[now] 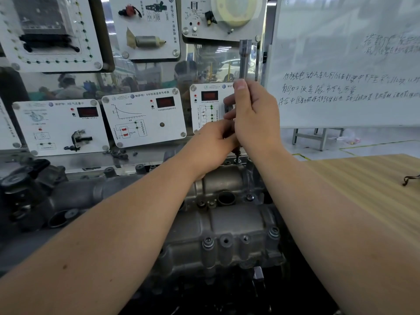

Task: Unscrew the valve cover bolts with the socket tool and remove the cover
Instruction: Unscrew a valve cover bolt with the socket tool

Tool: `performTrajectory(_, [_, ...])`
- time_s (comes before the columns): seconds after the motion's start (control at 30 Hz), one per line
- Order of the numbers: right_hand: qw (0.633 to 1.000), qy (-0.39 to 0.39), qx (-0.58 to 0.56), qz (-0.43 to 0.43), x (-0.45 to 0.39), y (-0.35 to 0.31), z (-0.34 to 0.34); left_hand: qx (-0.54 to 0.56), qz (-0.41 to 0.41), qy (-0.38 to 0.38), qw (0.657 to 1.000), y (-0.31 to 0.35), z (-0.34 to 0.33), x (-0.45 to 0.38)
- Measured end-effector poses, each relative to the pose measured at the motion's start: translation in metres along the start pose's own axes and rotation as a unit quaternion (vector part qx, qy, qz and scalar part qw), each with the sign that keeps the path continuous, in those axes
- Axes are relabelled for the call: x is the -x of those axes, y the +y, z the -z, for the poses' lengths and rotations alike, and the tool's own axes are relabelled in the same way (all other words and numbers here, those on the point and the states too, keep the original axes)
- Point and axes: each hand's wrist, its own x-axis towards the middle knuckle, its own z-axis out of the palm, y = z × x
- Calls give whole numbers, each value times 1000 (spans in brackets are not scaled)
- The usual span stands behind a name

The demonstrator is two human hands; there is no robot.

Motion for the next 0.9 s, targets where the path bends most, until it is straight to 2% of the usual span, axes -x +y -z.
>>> performTrajectory(0.9, [1000,0,-14,-7,1,-2,1,-12,6,1,1000,1,1,0])
